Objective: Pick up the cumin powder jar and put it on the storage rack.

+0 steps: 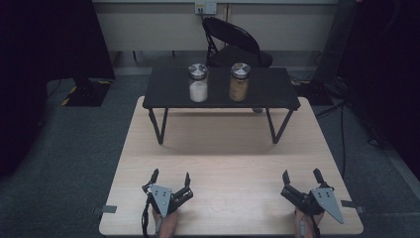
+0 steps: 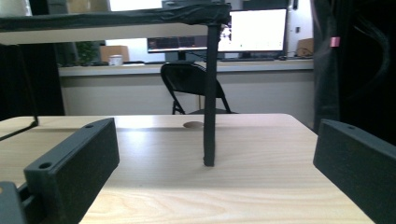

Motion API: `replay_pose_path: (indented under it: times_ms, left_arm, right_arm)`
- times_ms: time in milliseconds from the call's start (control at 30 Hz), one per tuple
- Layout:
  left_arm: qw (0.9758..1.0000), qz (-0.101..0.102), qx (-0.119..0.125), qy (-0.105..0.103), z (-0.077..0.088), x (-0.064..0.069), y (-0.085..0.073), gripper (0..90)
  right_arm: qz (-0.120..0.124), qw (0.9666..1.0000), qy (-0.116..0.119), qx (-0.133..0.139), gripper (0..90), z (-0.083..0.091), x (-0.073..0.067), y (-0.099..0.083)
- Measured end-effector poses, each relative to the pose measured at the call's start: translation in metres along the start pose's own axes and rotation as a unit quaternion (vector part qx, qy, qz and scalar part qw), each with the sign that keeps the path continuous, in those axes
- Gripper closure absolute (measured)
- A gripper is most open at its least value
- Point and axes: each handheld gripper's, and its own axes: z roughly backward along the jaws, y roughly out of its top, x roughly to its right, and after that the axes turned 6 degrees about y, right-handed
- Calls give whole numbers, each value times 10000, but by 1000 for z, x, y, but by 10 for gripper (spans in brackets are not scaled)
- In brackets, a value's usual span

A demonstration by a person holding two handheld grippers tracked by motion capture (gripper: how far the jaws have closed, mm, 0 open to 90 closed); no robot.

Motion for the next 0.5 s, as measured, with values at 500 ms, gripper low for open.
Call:
replay_pose_path:
  times_ms: [500]
  left_arm:
    - [10000,0,-1,-3,0,0,0,0]
  right_arm:
    - [-45,9998,-184,-94,0,3,-3,-11]
